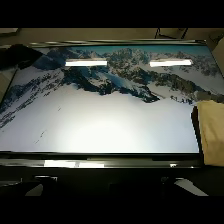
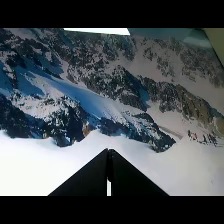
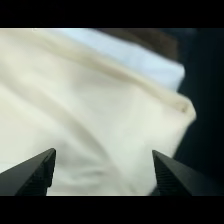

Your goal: Fold the clothes and pants, and hang the long-sleeved shirts on hangers.

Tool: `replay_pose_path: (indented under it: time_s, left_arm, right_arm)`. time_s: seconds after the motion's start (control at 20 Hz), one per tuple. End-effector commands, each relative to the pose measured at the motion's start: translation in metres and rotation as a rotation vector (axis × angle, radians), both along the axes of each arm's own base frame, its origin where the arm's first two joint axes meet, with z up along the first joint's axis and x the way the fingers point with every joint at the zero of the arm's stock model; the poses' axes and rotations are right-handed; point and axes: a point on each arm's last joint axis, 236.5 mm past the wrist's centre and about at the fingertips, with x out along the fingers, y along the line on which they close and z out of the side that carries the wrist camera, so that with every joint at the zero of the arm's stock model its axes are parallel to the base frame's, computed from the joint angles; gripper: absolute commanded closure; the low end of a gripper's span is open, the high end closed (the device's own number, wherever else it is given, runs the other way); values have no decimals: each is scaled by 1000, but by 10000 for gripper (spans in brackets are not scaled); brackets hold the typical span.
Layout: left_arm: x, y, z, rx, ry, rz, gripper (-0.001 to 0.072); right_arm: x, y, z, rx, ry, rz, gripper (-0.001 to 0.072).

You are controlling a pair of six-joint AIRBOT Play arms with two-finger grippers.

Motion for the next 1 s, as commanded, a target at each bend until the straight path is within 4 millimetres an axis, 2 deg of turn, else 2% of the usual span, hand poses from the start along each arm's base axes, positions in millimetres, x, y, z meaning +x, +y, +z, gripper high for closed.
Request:
replay_pose_path:
  time_s: [0.0, 0.05, 0.1, 0.15, 0.2, 0.25, 0.3, 0.35, 0.4, 0.45, 0.5, 0.55, 0.6, 0.7, 0.95]
  left_arm:
    - [17, 14, 44, -12, -156, 80, 685]
    - [25, 27, 48, 50, -188, 121, 687]
    - [35, 44, 38, 131, -169, 177, 687]
    - [46, 68, 14, 208, -94, 259, 687]
    - [52, 94, -22, 299, 18, 335, 686]
    - [50, 113, -61, 372, 159, 379, 685]
    - [40, 125, -102, 405, 325, 407, 648]
    - [24, 127, -144, 422, 503, 403, 329]
    - [3, 121, -182, 447, 660, 356, -13]
    - [-20, 113, -216, 500, 784, 274, -13]
    - [-35, 104, -237, 535, 833, 216, -13]
    - [-44, 93, -251, 547, 823, 188, -13]
    - [-45, 81, -256, 546, 763, 173, -13]
    - [-42, 62, -258, 543, 665, 146, -13]
    - [-44, 51, -259, 553, 658, 117, -13]
  right_arm:
    - [94, -59, 180, -467, -494, 46, 22]
    - [120, -54, 234, -576, -629, 73, 23]
    - [148, -36, 274, -648, -724, 127, 23]
    - [178, -5, 288, -655, -774, 213, 23]
    - [207, 32, 282, -611, -780, 315, 23]
    - [232, 75, 259, -532, -737, 438, 23]
    - [252, 128, 221, -410, -650, 584, 24]
    - [266, 186, 180, -297, -555, 756, 22]
    - [268, 235, 142, -206, -454, 908, 17]
    - [263, 273, 103, -129, -342, 1019, 1]
    - [255, 303, 66, -52, -227, 1065, 2]
    - [249, 325, 39, 8, -159, 1077, 3]
    - [244, 343, 20, 42, -122, 1105, 4]
    - [241, 356, 0, 29, -84, 1144, 10]
    - [233, 361, -3, 25, -46, 1175, 12]
